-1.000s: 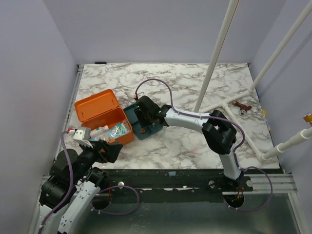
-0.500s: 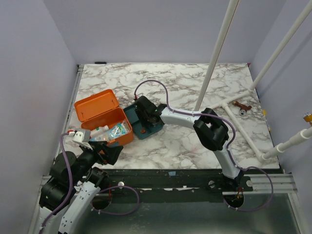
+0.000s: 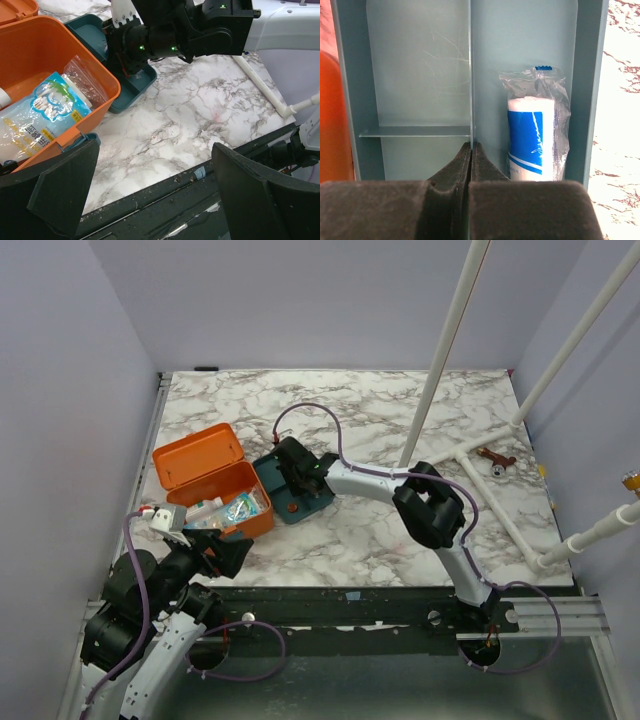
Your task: Organize the medicine kit
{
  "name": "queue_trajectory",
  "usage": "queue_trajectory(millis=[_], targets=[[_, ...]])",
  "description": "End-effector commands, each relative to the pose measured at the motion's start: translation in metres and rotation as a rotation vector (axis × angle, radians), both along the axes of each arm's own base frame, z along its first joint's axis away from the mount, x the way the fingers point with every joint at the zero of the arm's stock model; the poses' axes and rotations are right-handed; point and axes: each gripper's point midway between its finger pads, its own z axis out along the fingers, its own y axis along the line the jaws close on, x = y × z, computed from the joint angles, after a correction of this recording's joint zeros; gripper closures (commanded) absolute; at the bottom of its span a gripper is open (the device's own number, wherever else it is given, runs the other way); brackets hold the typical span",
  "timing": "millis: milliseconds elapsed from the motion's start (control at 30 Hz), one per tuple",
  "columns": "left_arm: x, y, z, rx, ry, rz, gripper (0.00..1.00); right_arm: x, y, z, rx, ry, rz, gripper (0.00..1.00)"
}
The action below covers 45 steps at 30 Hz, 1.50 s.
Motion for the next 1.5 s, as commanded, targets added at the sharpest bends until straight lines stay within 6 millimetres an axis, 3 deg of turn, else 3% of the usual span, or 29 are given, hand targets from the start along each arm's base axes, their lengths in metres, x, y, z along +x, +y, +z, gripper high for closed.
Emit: queue_trajectory(millis=[0, 467, 767, 1100, 1267, 1467], targets=[[0.001, -0.003, 0.000, 0.004, -0.010, -0.017, 0.02, 0.004, -0.019, -0.018, -0.088, -0.016, -0.035, 0.99], [0.005, 0.005, 0.000, -0.006, 0.004, 0.044, 0.02, 0.007, -0.040, 0.060, -0.045, -0.175, -0.033, 0.99], [0.027, 0.026, -0.022, 0.044, 0.193, 0.250, 0.02, -0.010, -0.060, 0.116, 0.016, -0.220, -0.010, 0.99], [0.065, 0.052, -0.012, 0.165, 0.226, 0.464, 0.02, -0.040, -0.083, 0.174, 0.123, -0.249, 0.011, 0.99], [0.082, 0.072, 0.002, 0.258, 0.240, 0.575, 0.02, -0.052, -0.089, 0.190, 0.176, -0.249, 0.027, 0.99], [0.097, 0.093, 0.003, 0.319, 0.309, 0.643, 0.03, -0.062, -0.095, 0.199, 0.204, -0.250, 0.044, 0.99]])
